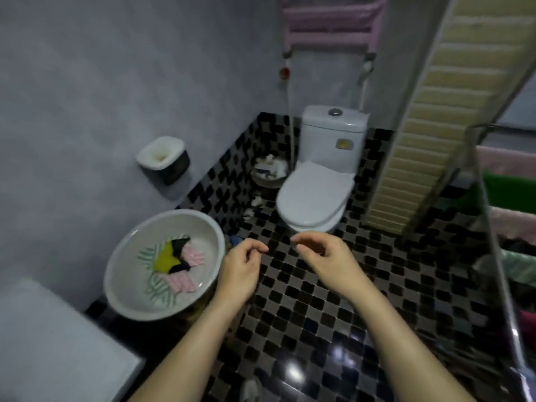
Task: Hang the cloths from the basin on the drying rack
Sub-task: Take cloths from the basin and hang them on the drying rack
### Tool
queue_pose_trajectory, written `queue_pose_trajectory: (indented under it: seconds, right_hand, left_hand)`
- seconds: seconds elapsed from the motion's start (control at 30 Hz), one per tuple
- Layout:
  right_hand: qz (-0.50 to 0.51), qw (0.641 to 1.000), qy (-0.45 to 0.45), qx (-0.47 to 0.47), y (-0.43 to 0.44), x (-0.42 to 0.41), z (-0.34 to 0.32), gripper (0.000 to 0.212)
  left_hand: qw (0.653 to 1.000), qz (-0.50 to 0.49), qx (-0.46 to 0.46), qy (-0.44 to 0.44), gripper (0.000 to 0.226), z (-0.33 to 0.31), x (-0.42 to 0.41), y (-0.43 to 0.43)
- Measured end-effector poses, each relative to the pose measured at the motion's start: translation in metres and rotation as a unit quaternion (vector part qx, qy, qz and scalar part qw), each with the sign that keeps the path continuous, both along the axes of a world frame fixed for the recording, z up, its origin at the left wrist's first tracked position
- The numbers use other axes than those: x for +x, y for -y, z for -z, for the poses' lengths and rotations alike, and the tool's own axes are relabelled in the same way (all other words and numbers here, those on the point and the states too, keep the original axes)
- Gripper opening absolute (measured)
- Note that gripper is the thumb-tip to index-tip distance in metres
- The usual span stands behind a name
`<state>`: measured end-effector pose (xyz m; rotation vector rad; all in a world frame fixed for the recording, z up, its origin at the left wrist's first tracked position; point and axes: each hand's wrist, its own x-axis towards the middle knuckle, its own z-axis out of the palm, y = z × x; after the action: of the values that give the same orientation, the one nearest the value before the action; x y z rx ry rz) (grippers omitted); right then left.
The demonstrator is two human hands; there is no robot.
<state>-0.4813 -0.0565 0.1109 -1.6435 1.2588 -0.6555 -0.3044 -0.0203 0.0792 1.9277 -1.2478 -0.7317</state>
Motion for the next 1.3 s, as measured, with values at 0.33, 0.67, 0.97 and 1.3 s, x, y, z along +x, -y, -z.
queue_pose_trajectory:
  seconds: [0.33,0.67,0.97,1.3]
  right_hand:
    - [-0.094,0.975,0.028,0.199,0.034,0.184,0.073,0.031]
    - [-0.039,0.928,0.024,0.369,0.067,0.304,0.165,0.027]
    - [-0.234,0.928,-0.269,0.107,0.094,0.366,0.229,0.035]
    - [0.119,0.905,0.100,0.395,0.097,0.369,0.206,0.022]
  left_hand:
    - [0.973,-0.114,0.196,0.051,0.038,0.083,0.177,-0.014]
    - [0.945,-0.173,0.274,0.033,0.052,0.180,0.269,0.015]
    - [0.900,-0.236,0.360,0.070,0.037,0.223,0.301,0.037]
    - [0.796,-0.422,0.041,-0.431,0.031,0.174,0.319,0.025]
